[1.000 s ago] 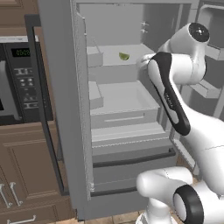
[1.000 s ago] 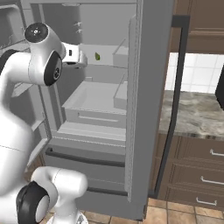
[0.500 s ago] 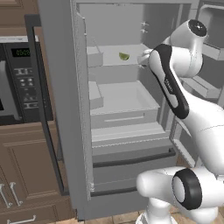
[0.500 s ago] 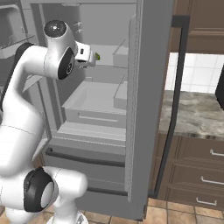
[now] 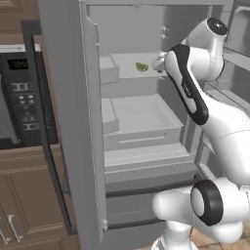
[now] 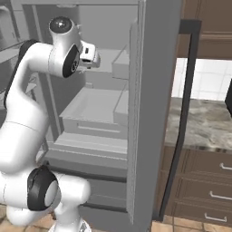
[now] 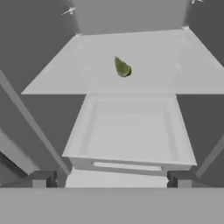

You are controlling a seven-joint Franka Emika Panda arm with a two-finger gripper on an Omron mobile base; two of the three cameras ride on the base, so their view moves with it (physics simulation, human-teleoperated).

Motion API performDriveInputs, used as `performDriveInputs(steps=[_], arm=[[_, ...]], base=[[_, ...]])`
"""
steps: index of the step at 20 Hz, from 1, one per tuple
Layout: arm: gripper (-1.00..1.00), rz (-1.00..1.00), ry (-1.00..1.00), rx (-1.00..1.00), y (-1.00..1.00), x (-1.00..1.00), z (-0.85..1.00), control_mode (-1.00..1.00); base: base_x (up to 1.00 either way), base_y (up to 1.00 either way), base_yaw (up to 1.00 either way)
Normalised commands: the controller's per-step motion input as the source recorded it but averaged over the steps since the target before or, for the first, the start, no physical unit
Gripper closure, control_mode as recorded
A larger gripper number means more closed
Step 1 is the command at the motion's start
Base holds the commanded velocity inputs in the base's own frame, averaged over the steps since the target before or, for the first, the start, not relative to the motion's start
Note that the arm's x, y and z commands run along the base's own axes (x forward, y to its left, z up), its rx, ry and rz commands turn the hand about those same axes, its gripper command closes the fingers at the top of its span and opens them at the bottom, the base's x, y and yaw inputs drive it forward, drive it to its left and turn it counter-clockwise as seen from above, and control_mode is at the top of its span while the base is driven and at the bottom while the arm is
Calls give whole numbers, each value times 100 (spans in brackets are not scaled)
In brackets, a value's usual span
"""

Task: There is a bowl on the dining counter. Grab a lemon wedge from the fridge and place it in the bowl. Then get the liquor bottle and glass cup from the cabinet and place them next to the bowl.

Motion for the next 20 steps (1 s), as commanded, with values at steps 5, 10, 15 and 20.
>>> performDriveInputs(steps=[5,10,15,20], arm=[[-100,0,0,0,0,0,0,100],[-100,0,0,0,0,0,0,100],[-100,0,0,0,0,0,0,100],[-100,0,0,0,0,0,0,100]], base=[[53,0,0],[58,0,0],[51,0,0],[30,0,2]])
